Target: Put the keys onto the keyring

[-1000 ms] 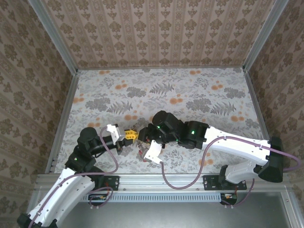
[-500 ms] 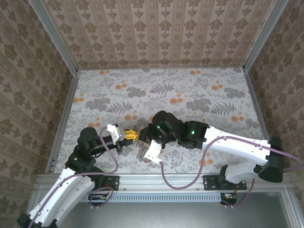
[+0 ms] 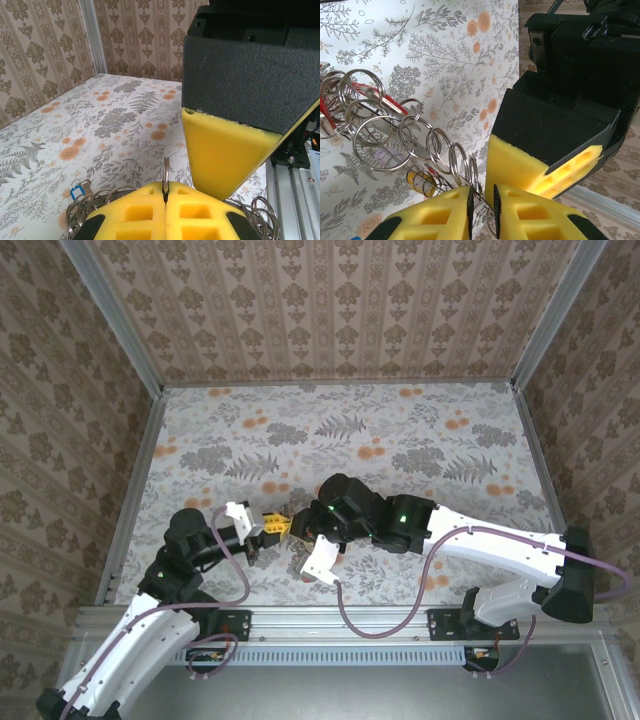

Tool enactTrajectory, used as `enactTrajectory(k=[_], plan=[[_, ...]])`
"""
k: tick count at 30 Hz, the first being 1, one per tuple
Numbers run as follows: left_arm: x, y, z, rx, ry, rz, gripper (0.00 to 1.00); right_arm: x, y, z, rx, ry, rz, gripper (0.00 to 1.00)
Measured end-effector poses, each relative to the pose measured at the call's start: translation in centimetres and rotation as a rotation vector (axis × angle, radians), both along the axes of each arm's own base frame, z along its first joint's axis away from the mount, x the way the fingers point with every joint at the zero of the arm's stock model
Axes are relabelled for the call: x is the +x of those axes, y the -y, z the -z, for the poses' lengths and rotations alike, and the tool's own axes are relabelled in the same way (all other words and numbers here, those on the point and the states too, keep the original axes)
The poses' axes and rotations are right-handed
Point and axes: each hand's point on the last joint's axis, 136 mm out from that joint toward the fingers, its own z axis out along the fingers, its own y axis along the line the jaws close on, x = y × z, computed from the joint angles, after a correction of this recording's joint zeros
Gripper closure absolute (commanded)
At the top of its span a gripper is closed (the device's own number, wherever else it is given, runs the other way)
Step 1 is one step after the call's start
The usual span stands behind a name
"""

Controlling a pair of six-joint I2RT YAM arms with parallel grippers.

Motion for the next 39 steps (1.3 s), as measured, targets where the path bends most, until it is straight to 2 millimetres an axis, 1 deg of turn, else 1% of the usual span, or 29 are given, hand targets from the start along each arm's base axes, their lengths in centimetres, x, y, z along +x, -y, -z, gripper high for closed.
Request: enactTrajectory(k=[7,15,18,24,30,34,38,39], plan=[[0.0,0.0,0.0,0.001,0.0,-0.002,1.0,0.0,0.0,0.1,0.0,-0.005,0.004,0.9],[0.2,-0.1,0.2,0.003,0.001,-0.015,1.0,0.1,-0.1,0.3,0.013,-0.024,0.021,0.94],[0.3,-0.2,0.6,0.008,-0.004,-0.027,1.0,0.2,-0.3,0.6,0.045,-0.068,0.047,0.95],[1.1,-0.4,1.3,0.018,-0.017,-0.071,1.0,0.8,-0.7,1.4,0.149,-0.184,0.108,1.0],[1.9,-0.8,1.6,0.026,-0.03,-0.125,1.0,1.6,-0.9,1.8,0.251,-0.285,0.16,1.0],[2.5,-1.1,2.0,0.035,-0.057,-0.168,1.0,2.2,-0.5,2.8,0.27,-0.325,0.188,1.0],[3.2,-1.5,2.4,0.039,-0.089,-0.218,1.0,2.8,0.3,4.5,0.272,-0.372,0.225,1.0],[3.4,-1.6,2.5,0.039,-0.094,-0.231,1.0,2.9,0.5,5.0,0.273,-0.387,0.235,0.95]])
